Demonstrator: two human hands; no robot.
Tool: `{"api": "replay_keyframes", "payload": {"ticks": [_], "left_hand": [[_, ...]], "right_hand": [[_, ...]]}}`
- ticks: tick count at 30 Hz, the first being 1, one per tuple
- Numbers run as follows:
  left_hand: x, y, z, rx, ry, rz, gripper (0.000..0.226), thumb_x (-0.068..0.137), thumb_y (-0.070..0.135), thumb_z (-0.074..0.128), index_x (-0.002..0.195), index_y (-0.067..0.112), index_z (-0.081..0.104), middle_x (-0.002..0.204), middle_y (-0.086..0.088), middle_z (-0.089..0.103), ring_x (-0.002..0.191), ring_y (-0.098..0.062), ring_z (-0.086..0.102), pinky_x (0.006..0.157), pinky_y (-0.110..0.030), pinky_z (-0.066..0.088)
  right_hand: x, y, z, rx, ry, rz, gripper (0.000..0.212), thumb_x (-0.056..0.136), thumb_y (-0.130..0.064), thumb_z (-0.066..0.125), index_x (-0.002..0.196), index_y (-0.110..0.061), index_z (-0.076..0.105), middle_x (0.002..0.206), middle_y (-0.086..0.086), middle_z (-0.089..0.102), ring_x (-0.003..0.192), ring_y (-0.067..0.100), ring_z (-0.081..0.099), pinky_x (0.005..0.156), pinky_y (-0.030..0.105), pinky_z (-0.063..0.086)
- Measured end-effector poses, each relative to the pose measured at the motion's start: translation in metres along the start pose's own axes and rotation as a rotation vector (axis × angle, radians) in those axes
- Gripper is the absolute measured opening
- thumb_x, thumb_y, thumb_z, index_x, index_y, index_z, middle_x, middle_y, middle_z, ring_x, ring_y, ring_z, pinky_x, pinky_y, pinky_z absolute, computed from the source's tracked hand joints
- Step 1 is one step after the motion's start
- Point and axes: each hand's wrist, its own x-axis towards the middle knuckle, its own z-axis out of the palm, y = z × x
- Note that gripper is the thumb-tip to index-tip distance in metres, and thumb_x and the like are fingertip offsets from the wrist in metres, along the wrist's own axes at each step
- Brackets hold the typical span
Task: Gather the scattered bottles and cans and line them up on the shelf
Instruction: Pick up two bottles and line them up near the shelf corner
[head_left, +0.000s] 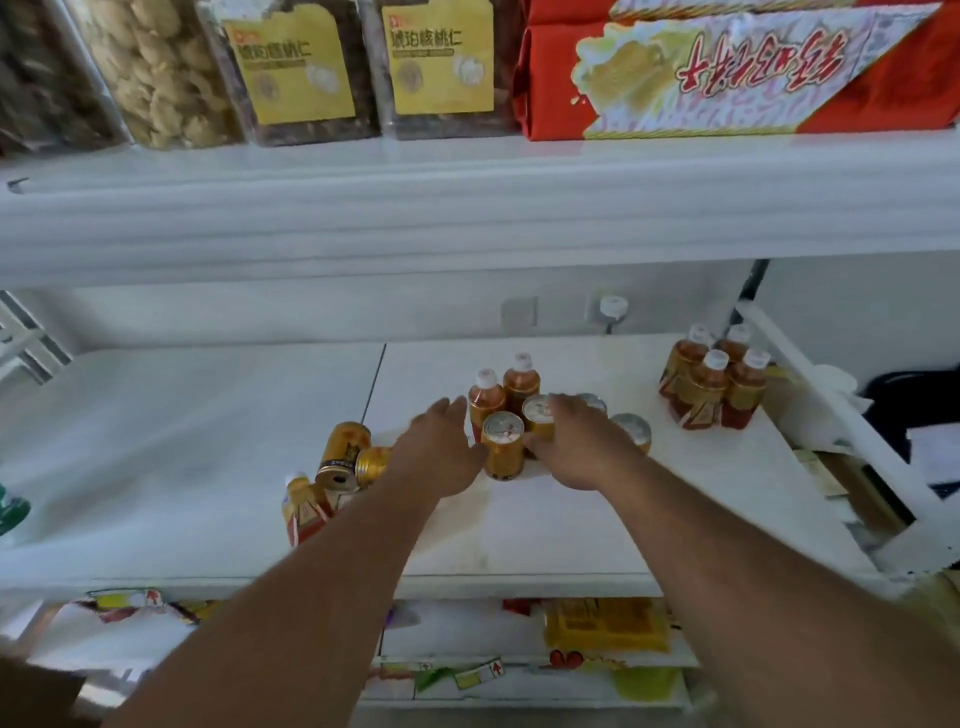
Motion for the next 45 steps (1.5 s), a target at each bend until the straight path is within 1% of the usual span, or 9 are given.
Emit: {"api": "replay_keyframes", "payload": {"ticks": [7,12,17,23,26,33,37,42,45], "left_hand": [[0.057,0.004,-0.002,-0.114,-0.025,-0.029,0.064,0.093,0.040,0.058,0.149,0.021,0.035,0.151,-0.001,0.043,0.136,-0.026,0.042,0.097,-0.035,0.038],[0.088,0.006,0.005,-0.322,-0.076,-0.047,0.045,0.082,0.039,0.062,0.125,0.029,0.054,0.120,0.004,0.064,0.098,-0.016,0.060,0.084,-0.031,0.050],[0.113,0.003,0.010,-0.392,-0.092,-0.091,0.078,0.085,0.034,0.071,0.152,0.019,0.034,0.147,-0.004,0.048,0.126,-0.023,0.052,0.086,-0.021,0.038],[0.126,0.003,0.020,-0.326,-0.108,0.004,0.010,0.082,0.022,0.068,0.086,0.013,0.066,0.078,-0.001,0.071,0.063,-0.010,0.064,0.053,-0.017,0.043],[0.130,0.001,0.025,-0.322,-0.113,-0.002,0.016,0.083,0.027,0.068,0.083,0.011,0.068,0.075,-0.003,0.072,0.056,-0.004,0.060,0.053,-0.016,0.039],[0.135,-0.010,0.031,-0.365,-0.046,-0.042,0.026,0.072,0.042,0.075,0.087,0.024,0.063,0.080,0.007,0.069,0.074,-0.010,0.064,0.060,-0.024,0.045],[0.132,-0.010,0.031,-0.350,0.036,-0.080,0.047,0.064,0.048,0.072,0.103,0.028,0.054,0.075,0.008,0.069,0.070,-0.007,0.066,0.056,-0.026,0.047],[0.132,-0.007,0.009,-0.257,0.142,-0.093,0.036,0.067,0.052,0.071,0.093,0.029,0.062,0.075,0.009,0.069,0.068,-0.010,0.066,0.061,-0.034,0.057],[0.129,-0.005,-0.008,-0.237,0.165,-0.148,0.054,0.058,0.073,0.062,0.086,0.028,0.068,0.077,0.010,0.070,0.067,-0.008,0.064,0.060,-0.029,0.057]], "right_hand": [[0.049,0.003,-0.003,-0.010,0.006,0.052,0.068,0.099,-0.050,0.052,0.152,-0.011,0.036,0.154,0.012,0.045,0.136,0.032,0.048,0.108,0.040,0.042],[0.077,0.006,-0.001,0.063,-0.003,0.073,0.065,0.098,-0.047,0.056,0.151,-0.013,0.039,0.153,0.010,0.046,0.136,0.030,0.048,0.107,0.041,0.043],[0.118,0.014,0.010,0.068,-0.006,0.055,0.049,0.080,-0.054,0.061,0.119,-0.024,0.056,0.118,0.000,0.066,0.102,0.024,0.063,0.087,0.046,0.055],[0.152,0.021,0.027,0.074,-0.082,0.046,0.051,0.071,-0.052,0.061,0.113,-0.023,0.057,0.105,0.000,0.066,0.091,0.023,0.065,0.077,0.039,0.054],[0.162,0.023,0.032,0.085,-0.091,0.042,0.047,0.068,-0.051,0.059,0.107,-0.025,0.061,0.097,-0.001,0.068,0.082,0.020,0.066,0.076,0.040,0.057],[0.164,0.018,0.033,0.147,-0.041,0.034,0.027,0.072,-0.046,0.066,0.092,-0.027,0.064,0.082,-0.005,0.067,0.075,0.016,0.065,0.070,0.034,0.053],[0.160,0.018,0.029,0.217,0.024,0.011,0.019,0.074,-0.039,0.073,0.086,-0.025,0.065,0.079,-0.005,0.067,0.074,0.016,0.064,0.062,0.029,0.045],[0.162,0.023,0.017,0.361,0.042,0.040,0.016,0.058,-0.033,0.073,0.071,-0.024,0.077,0.075,-0.008,0.074,0.070,0.010,0.071,0.068,0.034,0.061],[0.169,0.024,0.006,0.454,-0.044,0.045,0.019,0.057,-0.032,0.071,0.067,-0.018,0.077,0.074,-0.002,0.076,0.071,0.018,0.076,0.073,0.044,0.065]]}}
